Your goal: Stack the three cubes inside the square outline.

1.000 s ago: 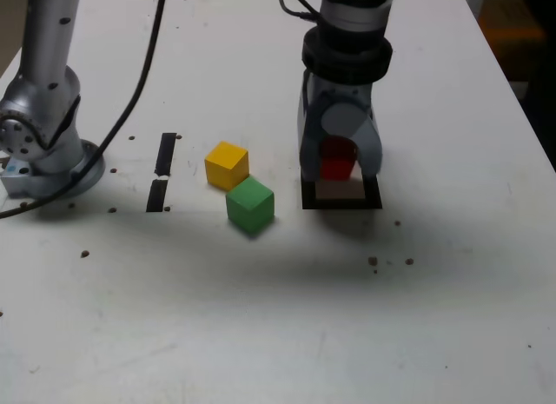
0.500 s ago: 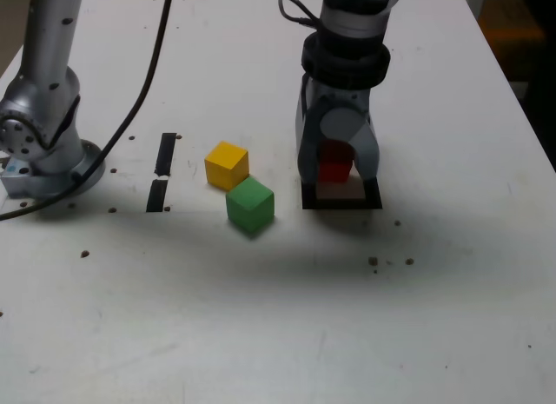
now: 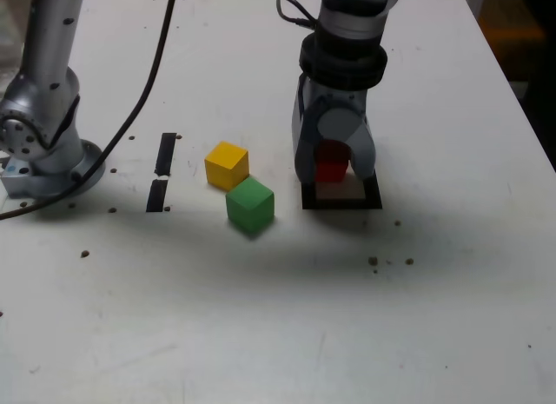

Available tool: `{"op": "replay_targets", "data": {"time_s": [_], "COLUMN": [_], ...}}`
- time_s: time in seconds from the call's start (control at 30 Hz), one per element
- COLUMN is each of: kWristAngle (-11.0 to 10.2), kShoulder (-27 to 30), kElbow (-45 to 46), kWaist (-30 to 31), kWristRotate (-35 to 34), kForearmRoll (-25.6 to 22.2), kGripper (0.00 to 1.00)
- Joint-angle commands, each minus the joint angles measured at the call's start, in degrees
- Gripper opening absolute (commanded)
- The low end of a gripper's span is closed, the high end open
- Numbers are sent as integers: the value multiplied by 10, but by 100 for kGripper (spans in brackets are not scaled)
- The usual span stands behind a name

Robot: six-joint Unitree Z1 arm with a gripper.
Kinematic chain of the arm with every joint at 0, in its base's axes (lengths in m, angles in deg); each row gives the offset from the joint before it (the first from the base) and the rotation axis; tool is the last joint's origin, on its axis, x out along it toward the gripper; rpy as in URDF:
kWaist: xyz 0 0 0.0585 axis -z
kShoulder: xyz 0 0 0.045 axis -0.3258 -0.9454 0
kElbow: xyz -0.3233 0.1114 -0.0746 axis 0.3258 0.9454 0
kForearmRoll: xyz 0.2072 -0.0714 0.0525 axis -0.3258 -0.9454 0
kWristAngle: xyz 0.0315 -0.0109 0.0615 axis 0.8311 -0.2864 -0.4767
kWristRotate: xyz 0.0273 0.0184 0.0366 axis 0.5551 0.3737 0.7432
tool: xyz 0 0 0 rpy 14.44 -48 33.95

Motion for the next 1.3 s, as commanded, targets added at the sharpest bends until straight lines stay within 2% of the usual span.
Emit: {"op": "replay_targets", "data": {"time_s": [0.0, 0.1, 0.23, 0.43, 0.53, 0.63, 0.73, 0.83, 0.93, 1.17, 1.27], "kWristAngle": [3, 5, 4, 0, -13, -49, -66, -77, -98, -97, -97], "kShoulder": [-3, -5, -6, -6, 6, 59, 104, 142, 203, 236, 242], "kElbow": [-1, -3, -5, -8, -11, -23, -23, -14, 18, 66, 82], "kWaist": [-1, -1, -1, -1, -1, -1, -1, 3, 33, 81, 95], "kWristRotate": [0, 0, 0, 1, -4, -23, -33, -38, -30, -29, -33], "kForearmRoll": [-1, 1, 8, 11, -8, -77, -121, -146, -153, -152, -151], "kGripper": [46, 58, 67, 76, 81, 83, 83, 84, 87, 98, 99]}}
